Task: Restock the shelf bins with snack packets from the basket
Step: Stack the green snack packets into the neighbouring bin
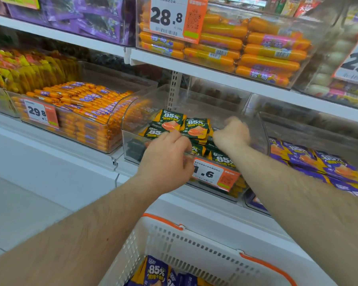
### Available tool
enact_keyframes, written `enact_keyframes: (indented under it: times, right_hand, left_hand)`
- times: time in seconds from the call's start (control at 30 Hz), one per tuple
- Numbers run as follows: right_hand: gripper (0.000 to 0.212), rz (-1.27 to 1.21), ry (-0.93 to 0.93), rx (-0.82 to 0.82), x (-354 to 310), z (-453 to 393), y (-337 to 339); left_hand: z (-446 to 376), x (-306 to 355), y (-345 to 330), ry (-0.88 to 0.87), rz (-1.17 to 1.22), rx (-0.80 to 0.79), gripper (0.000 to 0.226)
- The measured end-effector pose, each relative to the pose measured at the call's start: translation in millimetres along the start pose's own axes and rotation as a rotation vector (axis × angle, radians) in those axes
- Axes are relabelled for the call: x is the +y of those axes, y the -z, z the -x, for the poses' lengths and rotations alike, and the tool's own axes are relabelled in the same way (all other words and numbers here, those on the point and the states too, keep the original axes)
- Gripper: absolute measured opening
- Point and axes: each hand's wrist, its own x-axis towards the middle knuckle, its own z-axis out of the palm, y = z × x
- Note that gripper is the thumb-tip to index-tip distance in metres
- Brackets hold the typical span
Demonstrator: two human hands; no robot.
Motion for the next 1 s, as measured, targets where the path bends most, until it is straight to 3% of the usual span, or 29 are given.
enact_keyframes:
  times: [0.07,0.17,0.23,0.27,0.33,0.47,0.53,0.6,0.63,0.73,0.9,1.0]
  right_hand:
    - [0.017,0.008,0.230,0.092,-3,28,5]
    - [0.007,-0.167,0.708,0.357,5,76,1]
    - [0.006,-0.296,0.881,0.377,23,112,-18]
    - [0.006,-0.336,0.876,0.314,35,130,-33]
    - [0.006,-0.357,0.689,0.075,65,163,-67]
    - [0.023,-0.188,0.145,-0.672,129,214,-148]
    - [0.024,-0.059,0.021,-0.966,156,239,-180]
    - [0.011,0.012,-0.032,-1.153,174,264,-205]
    - [0.002,0.024,-0.052,-1.207,179,274,-213]
    - [0.003,0.076,-0.123,-1.272,188,293,-230]
    - [0.033,0.165,-0.178,-1.318,188,309,-248]
    - [0.023,0.178,-0.190,-1.299,192,311,-253]
  left_hand:
    - [11,3,0,-0.009,0.109,-0.294,0.014]
    - [36,1,-2,0.125,0.071,-0.994,0.031]
    - [58,-2,-4,0.159,-0.059,-1.345,0.038]
    - [70,-4,-7,0.163,-0.106,-1.440,0.040]
    - [89,-5,-11,0.177,-0.146,-1.505,0.039]
    - [114,-2,-16,0.141,-0.242,-1.598,0.041]
    - [119,0,-19,0.149,-0.273,-1.647,0.043]
    - [119,3,-24,0.154,-0.298,-1.691,0.046]
    - [119,5,-27,0.147,-0.302,-1.706,0.047]
    - [116,7,-37,0.134,-0.306,-1.730,0.050]
    - [111,1,-47,0.116,-0.310,-1.746,0.051]
    - [108,-3,-47,0.108,-0.307,-1.771,0.052]
